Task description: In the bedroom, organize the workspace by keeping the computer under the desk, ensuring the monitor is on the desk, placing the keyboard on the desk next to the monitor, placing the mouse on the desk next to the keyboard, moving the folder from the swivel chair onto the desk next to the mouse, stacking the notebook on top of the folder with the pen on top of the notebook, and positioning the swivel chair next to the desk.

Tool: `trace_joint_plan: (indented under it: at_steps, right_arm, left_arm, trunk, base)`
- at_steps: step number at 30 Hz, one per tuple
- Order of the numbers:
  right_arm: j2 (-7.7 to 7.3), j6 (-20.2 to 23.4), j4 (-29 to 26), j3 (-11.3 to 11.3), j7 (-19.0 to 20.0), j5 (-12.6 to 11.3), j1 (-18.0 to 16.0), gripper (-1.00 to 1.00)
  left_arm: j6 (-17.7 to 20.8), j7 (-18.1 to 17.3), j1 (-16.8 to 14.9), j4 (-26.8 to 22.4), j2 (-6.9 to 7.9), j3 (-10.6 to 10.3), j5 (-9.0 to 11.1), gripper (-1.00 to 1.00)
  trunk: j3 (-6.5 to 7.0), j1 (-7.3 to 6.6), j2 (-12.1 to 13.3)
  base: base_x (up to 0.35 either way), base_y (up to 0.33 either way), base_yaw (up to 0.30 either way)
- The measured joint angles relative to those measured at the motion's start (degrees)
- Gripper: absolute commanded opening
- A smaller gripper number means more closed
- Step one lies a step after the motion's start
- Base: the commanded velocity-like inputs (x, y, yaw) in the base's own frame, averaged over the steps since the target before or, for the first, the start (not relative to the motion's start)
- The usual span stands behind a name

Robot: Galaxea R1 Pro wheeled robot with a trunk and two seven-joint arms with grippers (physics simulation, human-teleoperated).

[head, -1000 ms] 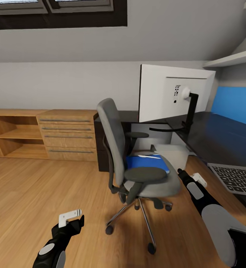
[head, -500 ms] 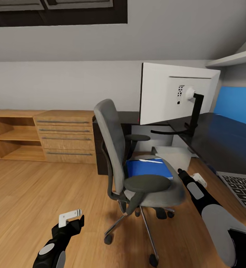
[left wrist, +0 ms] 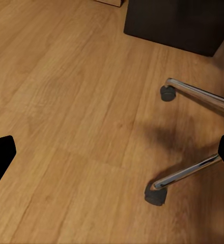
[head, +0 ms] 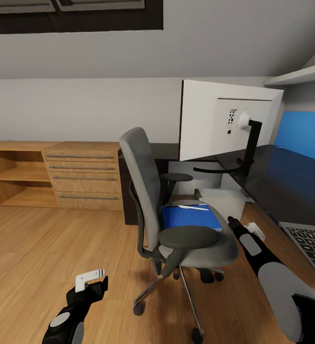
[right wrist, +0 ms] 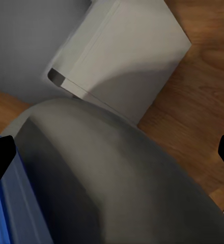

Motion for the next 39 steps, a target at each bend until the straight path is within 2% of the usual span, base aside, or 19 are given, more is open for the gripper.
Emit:
trace_joint_plan:
  at_steps: [4,8,9,17,39]
  right_arm:
    - [0.00,0.1,-0.1,-0.1,0.0,-0.2,0.0,1.00]
    - [0.01,0.3,-0.2,-1.0,0.0,-1.6,0.0,1.00]
    - [0.03,0.4,-0.2,-1.4,0.0,-2.7,0.0,1.00]
    - [0.03,0.6,-0.2,-1.8,0.1,-4.3,0.0,1.00]
    - [0.08,0.7,-0.2,-1.8,0.1,-4.3,0.0,1.00]
  left_arm:
    - [0.0,0.0,0.0,0.0,0.01,0.0,0.0,1.00]
    - [0.0,0.0,0.0,0.0,0.03,0.0,0.0,1.00]
    - [0.0,0.0,0.0,-0.1,0.03,0.0,0.0,1.00]
    - [0.0,0.0,0.0,-0.1,0.04,0.0,0.0,1.00]
    - [0.3,-0.2,0.0,-1.3,-0.01,0.2,0.2,1.00]
  trunk:
    - [0.00,0.00,0.0]
    - [0.00,0.00,0.0]
    - [0.00,0.00,0.0]
    - [0.00,0.00,0.0]
    - [0.00,0.00,0.0]
  base:
    - [0.000,0.000,0.000]
    - [0.000,0.000,0.000]
    - [0.000,0.000,0.000]
    - [0.000,0.000,0.000]
    - [0.000,0.000,0.000]
